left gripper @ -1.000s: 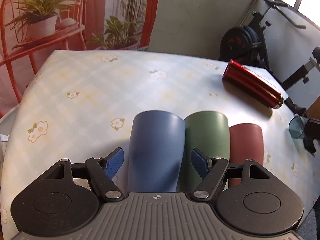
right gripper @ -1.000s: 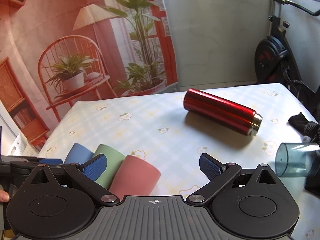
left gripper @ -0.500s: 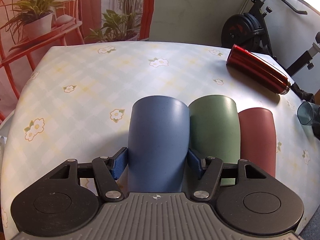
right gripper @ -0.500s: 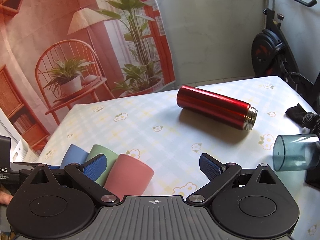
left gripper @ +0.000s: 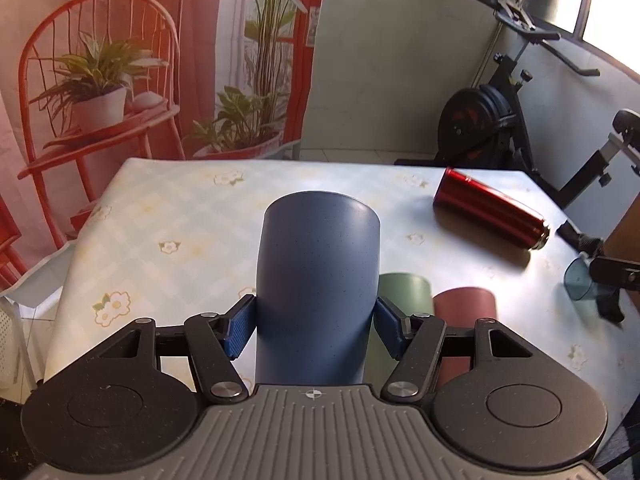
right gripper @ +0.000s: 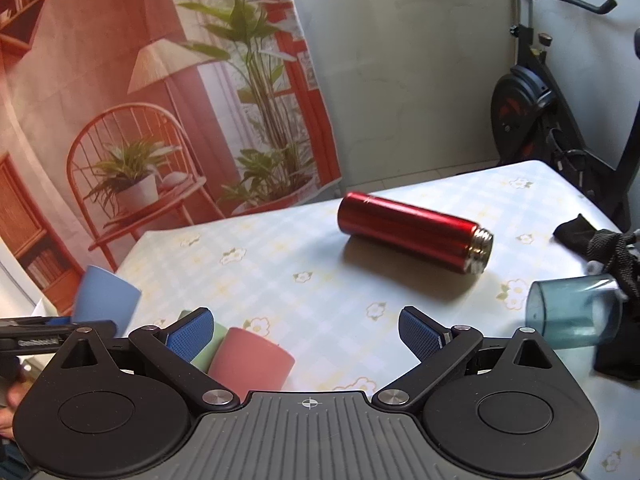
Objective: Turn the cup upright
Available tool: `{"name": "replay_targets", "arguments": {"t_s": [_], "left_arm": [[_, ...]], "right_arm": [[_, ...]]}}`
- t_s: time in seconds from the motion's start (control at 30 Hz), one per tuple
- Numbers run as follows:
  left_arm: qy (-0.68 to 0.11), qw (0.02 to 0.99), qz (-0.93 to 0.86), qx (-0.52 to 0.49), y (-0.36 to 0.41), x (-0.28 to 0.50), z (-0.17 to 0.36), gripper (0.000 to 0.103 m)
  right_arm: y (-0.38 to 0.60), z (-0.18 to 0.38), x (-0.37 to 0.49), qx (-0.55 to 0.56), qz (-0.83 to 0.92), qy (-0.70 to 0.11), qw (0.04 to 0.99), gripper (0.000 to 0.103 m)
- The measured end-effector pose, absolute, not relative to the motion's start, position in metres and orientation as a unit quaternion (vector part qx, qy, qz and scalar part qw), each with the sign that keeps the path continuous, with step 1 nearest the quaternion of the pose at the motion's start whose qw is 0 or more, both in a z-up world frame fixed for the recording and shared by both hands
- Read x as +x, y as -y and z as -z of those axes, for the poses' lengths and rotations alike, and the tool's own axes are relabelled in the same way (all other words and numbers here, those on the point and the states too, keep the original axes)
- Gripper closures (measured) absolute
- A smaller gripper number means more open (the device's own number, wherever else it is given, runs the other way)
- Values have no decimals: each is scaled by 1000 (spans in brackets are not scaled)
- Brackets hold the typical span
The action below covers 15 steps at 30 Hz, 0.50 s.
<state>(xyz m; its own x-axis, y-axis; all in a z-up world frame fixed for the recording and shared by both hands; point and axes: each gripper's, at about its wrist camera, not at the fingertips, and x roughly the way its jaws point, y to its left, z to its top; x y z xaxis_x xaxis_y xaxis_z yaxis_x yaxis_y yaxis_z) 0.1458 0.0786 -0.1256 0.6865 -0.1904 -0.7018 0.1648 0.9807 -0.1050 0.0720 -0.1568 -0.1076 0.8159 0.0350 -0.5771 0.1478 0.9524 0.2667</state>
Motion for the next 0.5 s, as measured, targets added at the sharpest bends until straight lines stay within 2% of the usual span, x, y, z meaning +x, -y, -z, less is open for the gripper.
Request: {"name": "replay_targets", "arguments": {"t_s": [0.27, 0.5], "left_arm": [[-362, 923, 129, -25, -37, 119, 99, 37], [-377, 909, 175, -39, 25, 102, 114, 37]], "right_arm": [[182, 97, 42, 152, 47, -286, 945, 5], [208, 97, 11, 134, 67, -284, 947, 5]]}}
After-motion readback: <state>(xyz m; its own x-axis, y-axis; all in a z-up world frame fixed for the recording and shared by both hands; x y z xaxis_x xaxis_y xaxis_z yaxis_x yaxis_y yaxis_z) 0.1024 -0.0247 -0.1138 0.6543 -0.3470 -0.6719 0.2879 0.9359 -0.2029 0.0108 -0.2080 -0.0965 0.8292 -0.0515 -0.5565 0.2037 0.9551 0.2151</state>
